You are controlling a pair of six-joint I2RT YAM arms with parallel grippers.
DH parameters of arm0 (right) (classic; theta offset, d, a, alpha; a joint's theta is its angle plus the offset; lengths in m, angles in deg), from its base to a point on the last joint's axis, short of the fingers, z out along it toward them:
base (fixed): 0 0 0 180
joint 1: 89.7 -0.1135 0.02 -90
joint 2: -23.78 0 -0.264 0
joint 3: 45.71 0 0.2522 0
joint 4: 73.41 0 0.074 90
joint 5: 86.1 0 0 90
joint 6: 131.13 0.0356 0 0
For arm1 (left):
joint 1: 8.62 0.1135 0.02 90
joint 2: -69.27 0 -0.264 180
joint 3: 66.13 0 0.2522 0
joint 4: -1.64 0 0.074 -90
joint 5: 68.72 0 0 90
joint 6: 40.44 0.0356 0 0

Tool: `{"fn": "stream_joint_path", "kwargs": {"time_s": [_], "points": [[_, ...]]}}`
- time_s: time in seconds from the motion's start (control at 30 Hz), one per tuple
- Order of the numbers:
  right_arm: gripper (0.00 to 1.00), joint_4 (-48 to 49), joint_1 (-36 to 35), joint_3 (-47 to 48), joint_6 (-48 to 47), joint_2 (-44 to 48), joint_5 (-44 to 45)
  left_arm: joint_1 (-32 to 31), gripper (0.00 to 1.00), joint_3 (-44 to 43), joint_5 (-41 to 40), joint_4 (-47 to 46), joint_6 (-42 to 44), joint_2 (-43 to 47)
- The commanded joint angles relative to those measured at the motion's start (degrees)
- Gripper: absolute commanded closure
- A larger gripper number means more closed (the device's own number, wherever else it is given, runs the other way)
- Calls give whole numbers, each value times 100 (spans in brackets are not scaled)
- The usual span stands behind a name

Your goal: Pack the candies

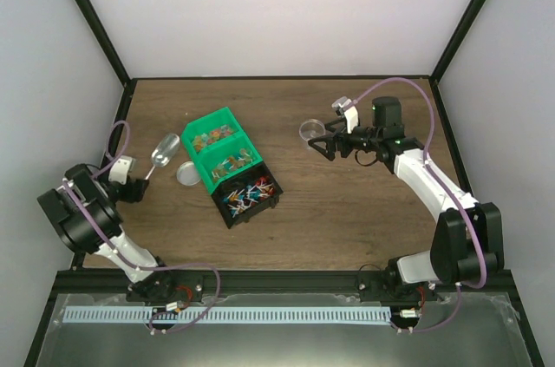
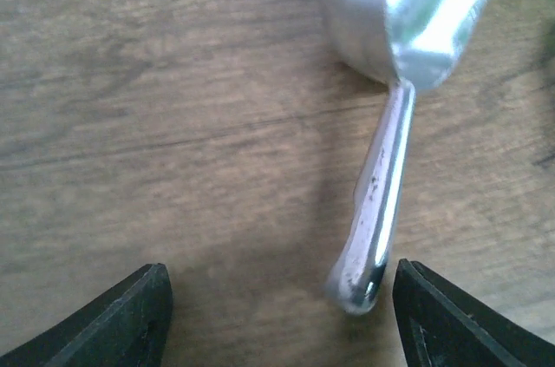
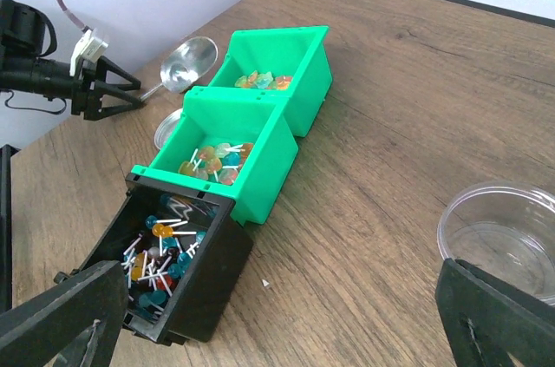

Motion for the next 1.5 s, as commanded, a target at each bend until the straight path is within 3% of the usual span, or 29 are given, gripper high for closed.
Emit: {"fn": "stream_joint_path", "kwargs": {"time_s": [0.0,0.2,0.4,0.6,0.8,0.93,1.07,1.27,1.47], "points": [[0,110,-24,107,28,-22,-129,-105,30,-91,290,-167,-139,-435],[0,198,-25,80,60,-118,-146,-249,36,-160,284,-525,-30,-640],[0,182,-25,147,87,-169,-162,-327,40,-801,355,391,1048,-1263],[0,164,-24,163,109,-199,-175,-400,44,-1011,335,612,1649,-1725],[0,164,-21,154,107,-229,-147,-404,72,-1139,444,572,1563,-1956],[0,195,-27,136,119,-269,-174,-392,84,-1226,442,706,1486,-1959],[0,244,-31,128,148,-276,-207,-392,96,-1296,405,985,1486,-1736],[0,240,-31,222,306,-280,-229,-404,96,-1455,467,1698,1578,-839],[0,124,-33,624,738,-398,-379,-753,96,-1911,380,3174,2248,702]]}}
